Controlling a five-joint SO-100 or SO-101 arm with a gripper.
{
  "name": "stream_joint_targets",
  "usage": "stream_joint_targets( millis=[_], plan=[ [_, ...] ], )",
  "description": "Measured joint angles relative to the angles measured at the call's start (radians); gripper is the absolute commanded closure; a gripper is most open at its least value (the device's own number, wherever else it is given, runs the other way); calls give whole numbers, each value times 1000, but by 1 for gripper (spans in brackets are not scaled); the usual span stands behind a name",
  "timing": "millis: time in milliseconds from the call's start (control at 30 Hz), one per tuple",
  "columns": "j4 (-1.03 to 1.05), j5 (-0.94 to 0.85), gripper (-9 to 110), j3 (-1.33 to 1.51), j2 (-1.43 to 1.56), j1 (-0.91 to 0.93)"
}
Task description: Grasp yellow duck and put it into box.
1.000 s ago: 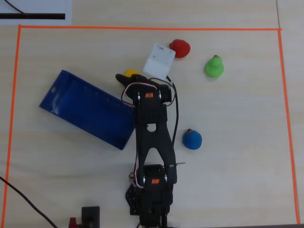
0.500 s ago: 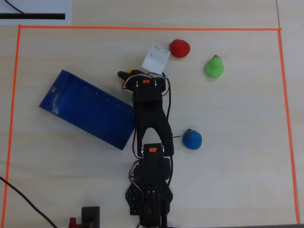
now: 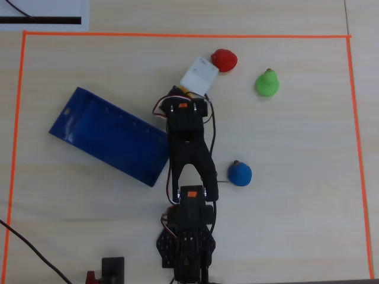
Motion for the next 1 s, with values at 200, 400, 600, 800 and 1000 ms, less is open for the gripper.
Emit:
stream_joint_targets(
  millis=[200, 400, 600, 800, 1000],
  plan=[
    [422, 5, 101, -270, 324, 2],
    [861, 132, 101, -374, 500, -293],
    [877, 322, 101, -169, 482, -641],
    [744, 377, 101, -123, 368, -736],
    [552, 325, 80, -57, 270, -629]
  ],
)
